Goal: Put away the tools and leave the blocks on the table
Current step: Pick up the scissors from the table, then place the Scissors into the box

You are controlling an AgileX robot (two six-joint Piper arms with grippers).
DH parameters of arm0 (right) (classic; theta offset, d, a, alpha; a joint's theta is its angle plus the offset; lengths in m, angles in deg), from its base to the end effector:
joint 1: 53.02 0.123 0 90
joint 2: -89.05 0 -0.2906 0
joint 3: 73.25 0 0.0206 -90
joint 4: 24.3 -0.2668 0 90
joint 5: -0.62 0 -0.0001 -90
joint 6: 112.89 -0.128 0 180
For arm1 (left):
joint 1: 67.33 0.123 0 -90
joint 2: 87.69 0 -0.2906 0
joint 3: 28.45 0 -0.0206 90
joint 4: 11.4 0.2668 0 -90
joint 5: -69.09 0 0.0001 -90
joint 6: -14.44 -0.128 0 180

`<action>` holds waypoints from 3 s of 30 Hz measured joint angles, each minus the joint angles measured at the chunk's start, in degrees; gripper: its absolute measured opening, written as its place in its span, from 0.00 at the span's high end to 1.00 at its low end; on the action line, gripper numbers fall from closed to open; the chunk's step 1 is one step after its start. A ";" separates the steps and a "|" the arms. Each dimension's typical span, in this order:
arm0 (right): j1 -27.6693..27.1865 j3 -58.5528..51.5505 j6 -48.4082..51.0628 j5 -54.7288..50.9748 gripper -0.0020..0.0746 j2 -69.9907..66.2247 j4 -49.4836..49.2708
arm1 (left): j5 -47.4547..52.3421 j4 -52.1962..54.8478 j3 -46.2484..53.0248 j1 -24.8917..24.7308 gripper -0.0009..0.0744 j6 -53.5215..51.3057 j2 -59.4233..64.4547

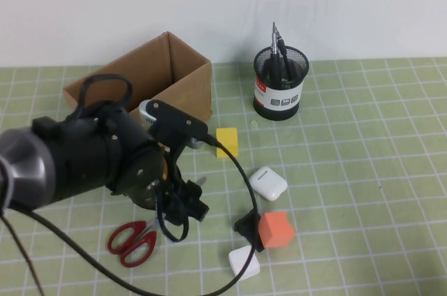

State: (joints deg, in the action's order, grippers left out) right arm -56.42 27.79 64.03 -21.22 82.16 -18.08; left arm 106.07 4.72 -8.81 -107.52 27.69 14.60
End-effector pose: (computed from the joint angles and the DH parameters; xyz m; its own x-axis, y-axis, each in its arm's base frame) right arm 0.0975 -0.0110 0.1590 -0.3057 -0.0289 -0.9517 0.0833 0.9949 -0.0570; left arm 0.2787 -0.2074 0.1664 -0.7099 0.5941 -0.3783 0.5850 0.7965 0.1530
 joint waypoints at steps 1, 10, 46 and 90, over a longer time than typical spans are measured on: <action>0.00 0.00 0.00 0.00 0.98 0.00 0.00 | 0.00 -0.13 -0.13 0.00 0.36 0.00 0.47; 0.00 0.00 0.00 0.00 0.98 0.00 0.00 | -1.46 -0.88 -0.13 0.00 0.41 -0.16 6.21; 0.00 0.00 0.00 0.00 0.98 0.00 0.00 | 2.31 -10.89 -5.85 5.66 0.88 -17.17 0.35; 0.00 0.00 0.00 0.00 0.98 0.00 0.00 | -8.37 42.26 -9.40 8.40 0.71 7.91 0.07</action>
State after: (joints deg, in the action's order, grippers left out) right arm -56.42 27.79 64.03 -21.22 82.16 -18.08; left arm 97.70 46.98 -18.20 -99.13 35.60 14.67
